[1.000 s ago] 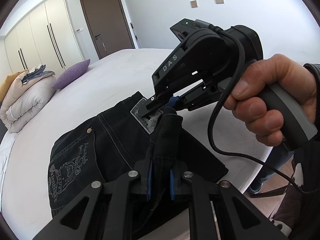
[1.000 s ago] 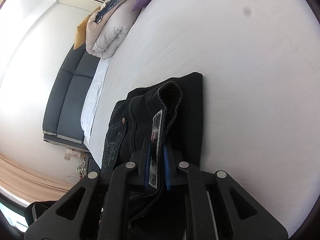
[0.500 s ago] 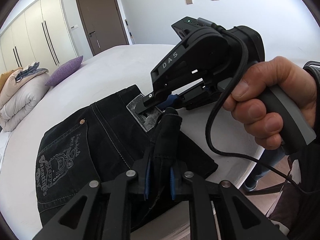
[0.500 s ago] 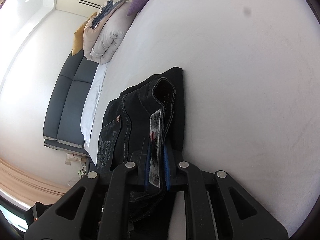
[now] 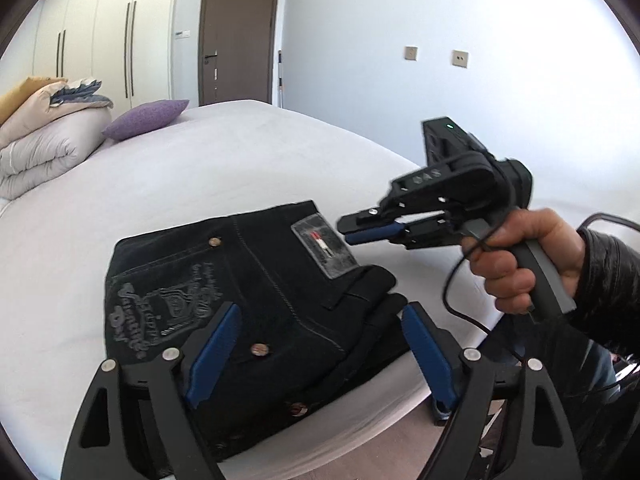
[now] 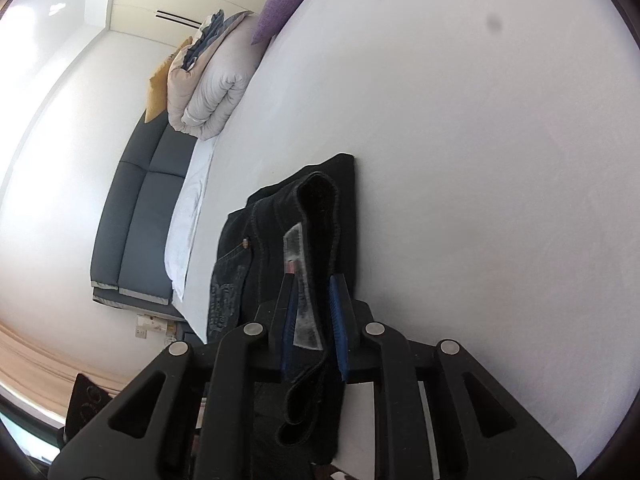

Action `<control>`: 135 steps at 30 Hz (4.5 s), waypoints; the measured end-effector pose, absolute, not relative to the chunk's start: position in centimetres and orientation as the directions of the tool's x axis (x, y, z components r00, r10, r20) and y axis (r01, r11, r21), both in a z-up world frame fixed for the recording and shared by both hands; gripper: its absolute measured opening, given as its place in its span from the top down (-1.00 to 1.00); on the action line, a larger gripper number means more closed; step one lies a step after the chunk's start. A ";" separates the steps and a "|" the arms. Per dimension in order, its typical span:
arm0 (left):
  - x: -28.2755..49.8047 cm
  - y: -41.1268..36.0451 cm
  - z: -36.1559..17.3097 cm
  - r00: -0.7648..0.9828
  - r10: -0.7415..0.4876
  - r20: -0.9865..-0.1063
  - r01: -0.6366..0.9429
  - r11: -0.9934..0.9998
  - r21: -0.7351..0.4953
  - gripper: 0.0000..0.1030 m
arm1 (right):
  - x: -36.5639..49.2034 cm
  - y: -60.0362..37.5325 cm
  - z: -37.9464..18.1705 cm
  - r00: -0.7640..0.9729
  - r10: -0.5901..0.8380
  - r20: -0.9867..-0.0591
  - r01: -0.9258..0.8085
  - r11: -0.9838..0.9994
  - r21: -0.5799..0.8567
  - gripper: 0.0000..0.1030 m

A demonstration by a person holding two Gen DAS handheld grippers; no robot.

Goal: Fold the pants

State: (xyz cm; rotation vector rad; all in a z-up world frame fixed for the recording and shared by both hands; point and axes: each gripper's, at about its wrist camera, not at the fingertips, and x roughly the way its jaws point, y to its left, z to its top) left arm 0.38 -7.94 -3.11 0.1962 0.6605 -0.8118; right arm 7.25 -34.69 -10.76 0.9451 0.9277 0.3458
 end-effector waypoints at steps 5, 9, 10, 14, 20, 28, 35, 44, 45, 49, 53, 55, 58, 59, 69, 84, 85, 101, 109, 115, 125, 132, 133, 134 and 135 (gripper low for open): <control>8.9 -4.1 -2.3 0.487 -0.602 -0.633 0.637 0.741 -0.214 0.43 | 7.5 -31.2 -8.4 0.534 0.657 -0.532 0.035 0.611 0.791 0.90; 15.3 -2.4 -4.9 0.426 -0.589 -0.687 0.554 0.770 -0.317 1.00 | 7.8 -28.7 -8.8 0.478 0.681 -0.555 0.019 0.623 0.782 0.90; 16.0 -2.1 -5.9 0.422 -0.568 -0.707 0.532 0.786 -0.314 1.00 | 7.9 -28.2 -9.4 0.464 0.676 -0.572 0.031 0.633 0.773 0.90; 16.4 -2.5 -9.2 0.416 -0.482 -0.771 0.510 0.826 -0.241 0.99 | 7.4 -28.7 -12.5 0.451 0.677 -0.582 0.069 0.624 0.778 1.00; 13.5 -3.2 -9.4 0.467 -0.412 -0.783 0.505 0.851 -0.146 0.99 | 7.3 -27.6 -11.9 0.457 0.643 -0.614 0.044 0.673 0.738 1.00; 10.4 -2.7 -9.0 0.501 -0.368 -0.783 0.493 0.865 -0.092 0.99 | 6.7 -26.8 -11.9 0.481 0.635 -0.604 0.053 0.666 0.744 1.00; 8.4 -2.6 -9.0 0.512 -0.355 -0.782 0.493 0.867 -0.072 0.99 | 4.8 -27.7 -11.2 0.501 0.619 -0.605 0.061 0.672 0.738 1.00; 7.6 -2.7 -9.2 0.526 -0.343 -0.778 0.488 0.871 -0.054 0.99 | -0.2 -28.6 -10.6 0.512 0.589 -0.625 0.039 0.711 0.702 1.00; 7.5 -2.7 -9.2 0.527 -0.341 -0.778 0.487 0.872 -0.052 0.99 | -0.7 -28.8 -10.9 0.518 0.594 -0.616 0.042 0.701 0.712 1.00; 7.7 -2.8 -9.6 0.529 -0.339 -0.778 0.488 0.871 -0.048 0.99 | -1.2 -28.7 -11.5 0.536 0.590 -0.604 0.025 0.704 0.710 1.00; 8.0 -2.4 -9.7 0.530 -0.350 -0.773 0.484 0.873 -0.063 0.99 | -1.5 -28.9 -11.1 0.537 0.580 -0.613 0.011 0.721 0.692 1.00; 7.8 -2.3 -9.3 0.536 -0.358 -0.765 0.484 0.872 -0.069 0.99 | -1.7 -29.2 -10.3 0.536 0.573 -0.620 0.007 0.731 0.682 0.96; 6.7 -1.3 -8.3 0.548 -0.382 -0.744 0.488 0.869 -0.087 0.76 | -1.5 -29.6 -8.4 0.565 0.534 -0.629 -0.013 0.768 0.641 0.90; 6.3 -0.9 -7.8 0.558 -0.392 -0.732 0.486 0.869 -0.095 0.64 | -1.6 -29.7 -7.8 0.577 0.518 -0.632 -0.016 0.781 0.625 0.77; 8.8 3.5 -6.6 0.561 -0.437 -0.704 0.397 0.887 -0.234 -0.14 | -0.1 -33.4 -8.3 0.601 0.501 -0.623 0.081 0.737 0.671 -0.30; 14.6 0.9 -11.0 0.274 -0.523 -0.807 0.404 0.824 -0.397 -0.15 | 6.5 -33.0 -10.8 0.492 0.586 -0.644 0.174 0.659 0.732 -0.25; 14.8 0.8 -11.2 0.262 -0.527 -0.808 0.405 0.820 -0.404 -0.15 | 7.0 -32.7 -10.8 0.482 0.593 -0.645 0.173 0.658 0.733 -0.22; 13.4 -1.7 -9.9 0.322 -0.530 -0.784 0.394 0.828 -0.399 0.62 | 8.3 -28.2 -7.8 0.536 0.456 -0.711 0.067 0.816 0.574 0.70; 14.7 -5.5 -4.2 0.403 -0.579 -0.709 0.473 0.795 -0.381 0.63 | 9.0 -30.3 -2.5 0.610 0.428 -0.667 -0.001 0.842 0.539 0.71; 19.8 -10.3 -2.7 0.401 -0.586 -0.704 0.524 0.777 -0.349 0.63 | 13.1 -35.6 0.9 0.645 0.378 -0.664 -0.004 0.871 0.492 0.71; 27.2 -15.3 -6.0 0.367 -0.564 -0.739 0.518 0.784 -0.341 0.62 | 22.1 -44.6 -2.3 0.625 0.386 -0.678 0.051 0.847 0.529 0.71; 28.2 -15.1 -9.7 0.352 -0.541 -0.764 0.476 0.806 -0.352 0.37 | 23.5 -47.1 -8.2 0.603 0.413 -0.682 0.127 0.795 0.594 0.43; 28.2 -15.0 -9.7 0.355 -0.541 -0.763 0.475 0.807 -0.351 0.36 | 23.2 -47.5 -8.5 0.614 0.425 -0.665 0.128 0.778 0.615 0.43; 28.2 -15.0 -9.6 0.359 -0.540 -0.761 0.477 0.807 -0.348 0.35 | 22.8 -47.9 -8.7 0.624 0.428 -0.654 0.130 0.768 0.627 0.40; 28.0 -14.9 -9.4 0.363 -0.538 -0.761 0.478 0.808 -0.343 0.34 | 22.4 -48.0 -8.7 0.632 0.423 -0.649 0.135 0.765 0.630 0.32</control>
